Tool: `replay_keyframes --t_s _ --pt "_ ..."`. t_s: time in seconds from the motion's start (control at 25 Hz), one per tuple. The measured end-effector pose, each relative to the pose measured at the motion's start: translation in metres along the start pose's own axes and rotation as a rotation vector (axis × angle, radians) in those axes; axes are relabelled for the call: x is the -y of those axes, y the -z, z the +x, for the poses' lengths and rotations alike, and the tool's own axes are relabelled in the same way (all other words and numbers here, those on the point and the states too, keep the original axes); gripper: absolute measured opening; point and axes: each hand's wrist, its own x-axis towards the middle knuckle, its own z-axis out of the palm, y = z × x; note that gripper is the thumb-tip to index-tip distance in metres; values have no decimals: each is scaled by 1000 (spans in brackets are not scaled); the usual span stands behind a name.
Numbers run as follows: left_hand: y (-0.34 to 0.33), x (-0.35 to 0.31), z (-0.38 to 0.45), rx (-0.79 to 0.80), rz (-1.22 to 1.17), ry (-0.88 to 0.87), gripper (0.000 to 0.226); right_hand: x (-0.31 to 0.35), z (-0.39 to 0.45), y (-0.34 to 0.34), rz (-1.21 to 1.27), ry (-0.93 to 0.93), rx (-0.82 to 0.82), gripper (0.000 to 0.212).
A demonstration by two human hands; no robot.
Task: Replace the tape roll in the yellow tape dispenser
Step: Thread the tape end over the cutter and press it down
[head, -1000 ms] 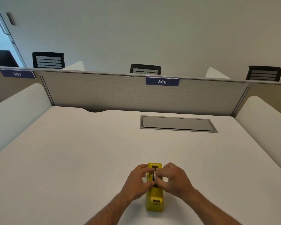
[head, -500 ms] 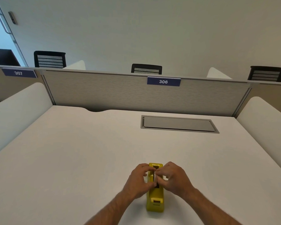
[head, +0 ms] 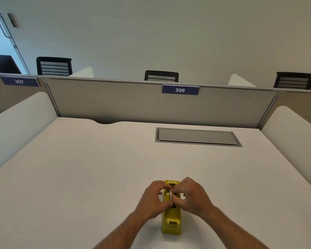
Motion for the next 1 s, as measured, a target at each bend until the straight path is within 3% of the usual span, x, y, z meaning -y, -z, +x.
replay_keyframes --t_s 0.12,0.36,0.56,0.76,1.0 --pt "0 -1 0 -1 -4 -1 51 0 -2 0 -13 4 31 23" --pt "1 -1 -1 -8 -19 -11 45 -1 0 -1 48 -48 -3 15" --pt "-1 -1 1 0 18 17 52 -1 -3 -2 18 -44 37 31" --pt "-1 0 1 8 21 10 54 -1 0 0 35 -66 8 15" --pt "-3 -4 2 6 57 37 56 1 -2 0 8 -56 69 27"
